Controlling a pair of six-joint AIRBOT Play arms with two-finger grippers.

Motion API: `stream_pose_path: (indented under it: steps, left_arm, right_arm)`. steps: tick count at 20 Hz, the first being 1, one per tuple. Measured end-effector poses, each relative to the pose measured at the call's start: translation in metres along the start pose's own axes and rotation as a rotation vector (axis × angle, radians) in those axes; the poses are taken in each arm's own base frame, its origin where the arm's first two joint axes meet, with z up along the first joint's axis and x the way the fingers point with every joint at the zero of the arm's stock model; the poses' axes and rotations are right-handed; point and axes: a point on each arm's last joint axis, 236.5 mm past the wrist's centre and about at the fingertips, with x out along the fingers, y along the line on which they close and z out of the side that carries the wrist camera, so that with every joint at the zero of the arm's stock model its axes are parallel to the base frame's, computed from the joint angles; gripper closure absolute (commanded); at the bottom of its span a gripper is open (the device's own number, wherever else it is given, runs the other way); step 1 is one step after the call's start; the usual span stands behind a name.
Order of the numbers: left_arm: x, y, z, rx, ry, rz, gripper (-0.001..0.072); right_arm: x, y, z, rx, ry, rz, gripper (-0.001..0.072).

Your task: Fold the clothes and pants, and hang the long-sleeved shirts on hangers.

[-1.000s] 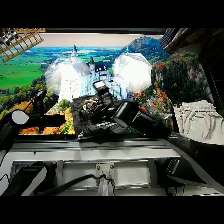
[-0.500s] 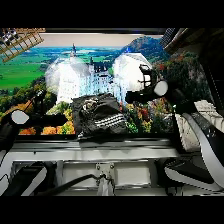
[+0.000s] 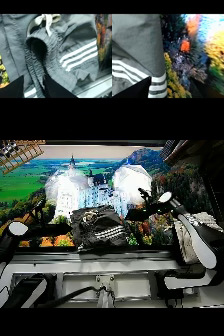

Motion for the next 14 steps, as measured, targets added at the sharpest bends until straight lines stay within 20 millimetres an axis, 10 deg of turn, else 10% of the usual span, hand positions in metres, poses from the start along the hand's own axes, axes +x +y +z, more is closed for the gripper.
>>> stream_pose_path:
  steps: [7, 11, 14]
  left_arm:
    - [0.000, -0.001, 0.006, -0.004, -0.024, -0.005, 0.0455]
    - [0.000, -0.001, 0.007, -0.005, -0.032, -0.004, 0.0456]
    - [0.000, -0.001, 0.008, -0.004, -0.034, -0.004, 0.0456]
  right_arm:
    - [0.045, 0.015, -0.013, -0.020, 0.082, 0.067, 0.0215]
    - [0.067, 0.024, -0.017, -0.020, 0.103, 0.082, 0.0646]
    - [0.072, 0.025, -0.013, -0.009, 0.089, 0.077, 0.0684]
